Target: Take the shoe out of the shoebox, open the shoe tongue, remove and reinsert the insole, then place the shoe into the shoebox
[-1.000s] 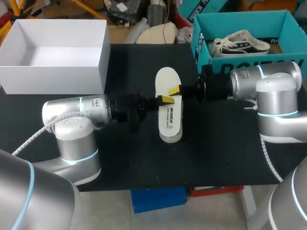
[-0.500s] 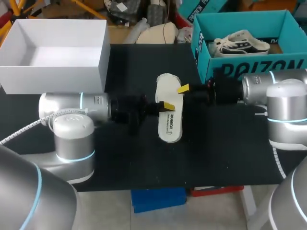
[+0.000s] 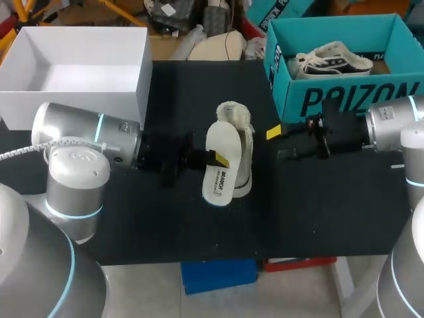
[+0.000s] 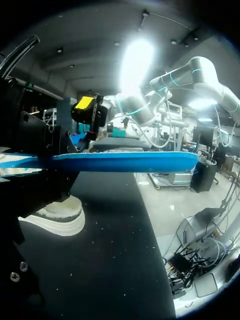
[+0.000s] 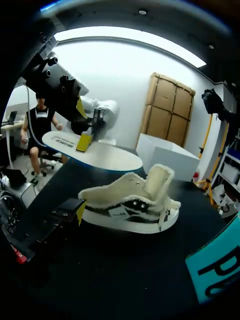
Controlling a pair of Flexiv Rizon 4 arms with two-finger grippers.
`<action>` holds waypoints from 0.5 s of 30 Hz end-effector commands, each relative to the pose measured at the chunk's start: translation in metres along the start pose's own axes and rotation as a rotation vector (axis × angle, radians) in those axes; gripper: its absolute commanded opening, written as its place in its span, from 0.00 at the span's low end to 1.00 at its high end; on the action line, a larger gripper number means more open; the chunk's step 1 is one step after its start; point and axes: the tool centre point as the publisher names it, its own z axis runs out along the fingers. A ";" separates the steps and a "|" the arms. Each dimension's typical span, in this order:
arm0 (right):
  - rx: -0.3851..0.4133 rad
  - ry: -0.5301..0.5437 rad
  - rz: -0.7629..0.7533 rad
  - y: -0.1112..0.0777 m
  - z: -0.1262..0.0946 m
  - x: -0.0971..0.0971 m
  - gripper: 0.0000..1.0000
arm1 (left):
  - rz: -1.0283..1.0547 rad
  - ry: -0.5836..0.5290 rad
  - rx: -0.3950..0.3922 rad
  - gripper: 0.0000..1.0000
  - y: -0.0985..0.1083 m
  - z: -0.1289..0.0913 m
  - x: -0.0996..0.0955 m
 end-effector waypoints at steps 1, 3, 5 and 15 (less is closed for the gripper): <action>-0.019 -0.055 0.001 -0.005 -0.003 0.005 1.00 | 0.000 0.061 0.002 0.00 -0.001 -0.004 -0.003; -0.019 -0.055 0.001 -0.005 -0.003 0.005 1.00 | 0.000 0.061 0.002 0.00 -0.001 -0.004 -0.003; -0.019 -0.055 0.001 -0.005 -0.003 0.005 1.00 | 0.000 0.061 0.002 0.00 -0.001 -0.004 -0.003; 0.001 -0.220 -0.016 -0.024 -0.022 0.000 1.00 | -0.186 0.142 0.146 0.00 -0.039 -0.019 0.016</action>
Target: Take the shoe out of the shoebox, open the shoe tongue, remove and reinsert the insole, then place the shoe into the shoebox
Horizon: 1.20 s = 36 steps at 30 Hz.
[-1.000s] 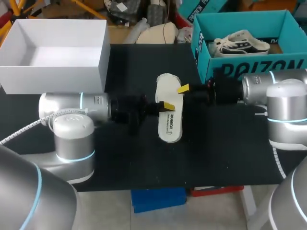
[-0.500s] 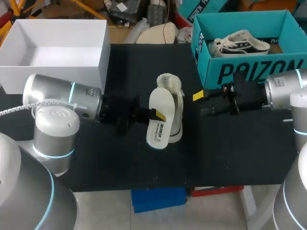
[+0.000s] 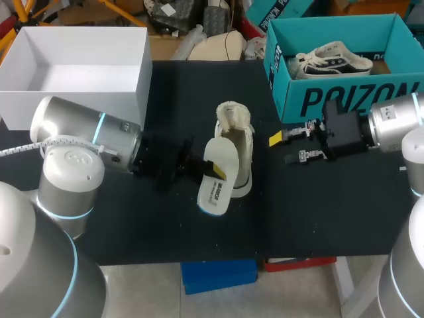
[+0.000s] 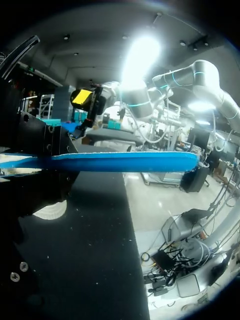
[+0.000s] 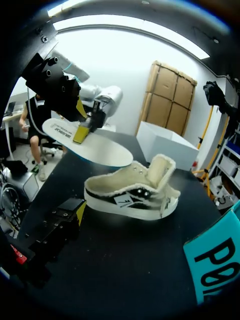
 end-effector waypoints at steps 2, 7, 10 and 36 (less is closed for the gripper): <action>-0.021 -0.065 -0.005 -0.017 -0.021 0.009 1.00 | -0.065 0.079 0.060 0.00 -0.014 -0.016 0.001; -0.053 -0.081 -0.035 -0.038 -0.038 0.014 1.00 | -0.075 0.094 0.081 0.00 -0.026 -0.016 0.000; -0.062 -0.092 -0.046 -0.047 -0.045 0.017 1.00 | -0.080 0.101 0.102 0.00 -0.032 -0.015 0.000; -0.070 -0.147 -0.060 -0.060 -0.056 0.022 1.00 | -0.172 0.295 0.295 0.00 -0.017 0.018 0.007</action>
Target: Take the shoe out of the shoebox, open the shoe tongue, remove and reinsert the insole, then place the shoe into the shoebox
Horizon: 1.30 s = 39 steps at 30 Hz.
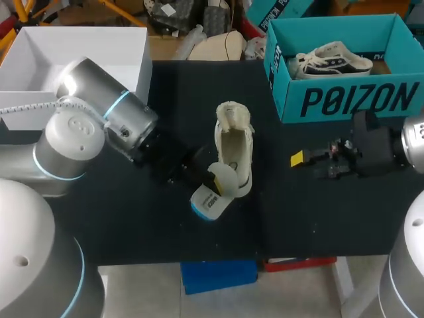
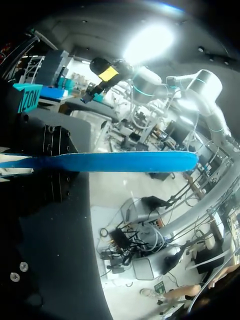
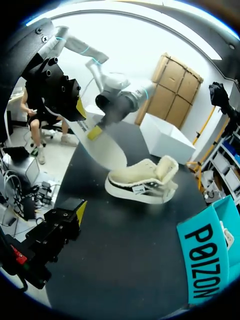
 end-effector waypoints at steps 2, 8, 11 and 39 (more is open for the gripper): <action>0.002 -0.001 0.001 0.001 0.001 0.000 1.00 | -0.008 0.059 0.047 0.00 0.027 0.012 -0.009; 0.002 -0.001 0.001 0.001 0.001 0.000 1.00 | -0.007 0.093 0.040 0.00 0.050 0.015 -0.013; 0.002 -0.001 0.001 0.001 0.001 0.000 1.00 | -0.001 0.104 0.022 0.00 0.062 0.015 -0.015; 0.002 -0.001 0.001 0.001 0.001 0.000 1.00 | -0.022 0.077 -0.116 0.65 0.131 0.005 -0.017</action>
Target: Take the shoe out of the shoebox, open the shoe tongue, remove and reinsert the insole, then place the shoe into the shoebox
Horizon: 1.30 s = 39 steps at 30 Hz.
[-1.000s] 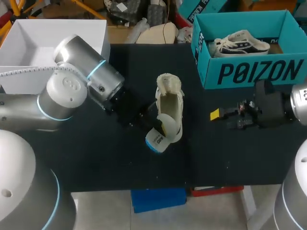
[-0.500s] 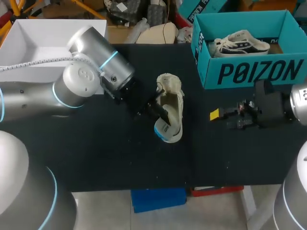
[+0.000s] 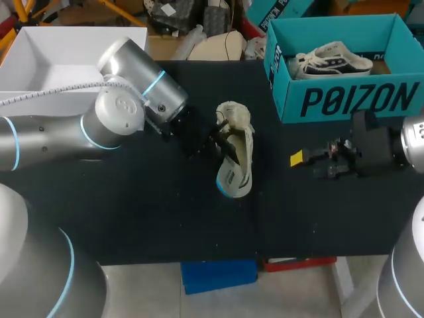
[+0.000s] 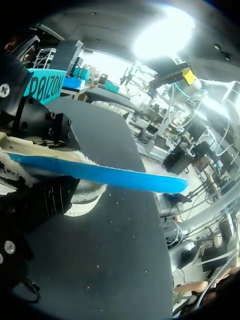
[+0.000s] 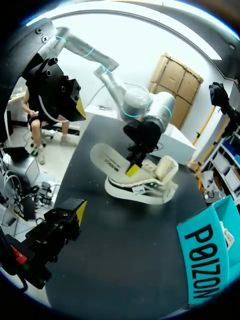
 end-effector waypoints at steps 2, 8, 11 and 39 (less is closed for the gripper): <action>0.001 -0.002 0.001 0.000 0.000 0.000 1.00 | 0.009 -0.006 -0.015 0.66 -0.014 -0.011 -0.005; 0.001 -0.002 0.001 0.000 0.000 0.000 1.00 | 0.032 0.004 -0.007 0.65 -0.035 -0.018 -0.007; 0.001 -0.002 0.001 0.000 0.000 0.000 1.00 | 0.030 0.007 0.007 0.64 -0.046 -0.018 -0.005; 0.001 -0.002 0.001 0.000 0.000 0.000 1.00 | -0.016 0.036 0.131 0.00 -0.064 -0.011 0.011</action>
